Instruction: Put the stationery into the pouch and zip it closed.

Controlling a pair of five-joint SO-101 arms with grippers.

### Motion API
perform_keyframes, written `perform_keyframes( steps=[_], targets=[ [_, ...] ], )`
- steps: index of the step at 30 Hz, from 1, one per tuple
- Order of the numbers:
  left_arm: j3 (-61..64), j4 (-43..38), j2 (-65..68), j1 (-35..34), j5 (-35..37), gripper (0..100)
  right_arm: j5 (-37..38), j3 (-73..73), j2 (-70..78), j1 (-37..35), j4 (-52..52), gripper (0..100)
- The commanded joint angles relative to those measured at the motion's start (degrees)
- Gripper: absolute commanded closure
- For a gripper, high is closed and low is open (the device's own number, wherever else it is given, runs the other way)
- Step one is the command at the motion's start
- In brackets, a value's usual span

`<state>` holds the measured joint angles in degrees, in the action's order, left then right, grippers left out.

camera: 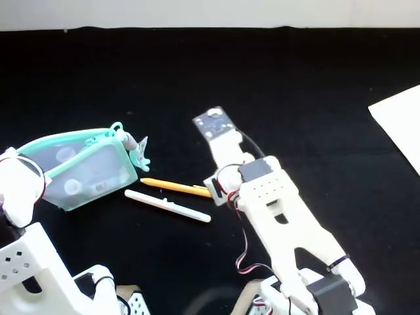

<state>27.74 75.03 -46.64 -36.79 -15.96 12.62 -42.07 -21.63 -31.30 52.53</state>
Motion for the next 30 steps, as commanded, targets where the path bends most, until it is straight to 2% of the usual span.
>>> perform_keyframes(
  steps=[1,6,11,15,20,21,24,25,27,30],
  targets=[
    [1.71,-0.53,0.66,-0.31,-0.26,99,7.56,0.22,-1.45,-1.80,-2.33,74.9],
    [1.71,-0.44,0.66,-0.31,-0.26,99,17.23,0.48,0.75,-6.11,-2.33,74.9],
    [1.71,-0.26,0.66,-0.31,-0.26,99,23.47,2.86,15.96,-7.96,-6.37,74.9],
    [1.71,-0.26,0.66,-0.31,-0.26,99,23.56,12.35,29.23,-7.60,-7.34,74.9],
    [1.71,-0.62,0.66,-0.31,-0.26,99,23.47,21.23,38.90,-7.96,-7.34,76.2],
    [1.71,-0.62,0.66,-0.31,-0.26,99,23.47,22.20,40.04,-7.87,-7.34,79.1],
    [1.63,-0.62,0.66,-0.31,-0.26,99,23.03,23.08,41.54,-7.78,-7.25,99.8],
    [1.63,-0.62,0.66,-0.31,-0.26,99,21.71,22.90,41.54,-7.60,-7.25,96.7],
    [1.71,-0.62,0.66,-0.31,-0.26,99,18.02,23.25,41.36,-6.64,-7.25,99.8],
    [1.71,-0.62,0.66,-0.31,-0.26,99,13.71,24.48,40.92,-3.56,-7.25,99.3]
  ],
)
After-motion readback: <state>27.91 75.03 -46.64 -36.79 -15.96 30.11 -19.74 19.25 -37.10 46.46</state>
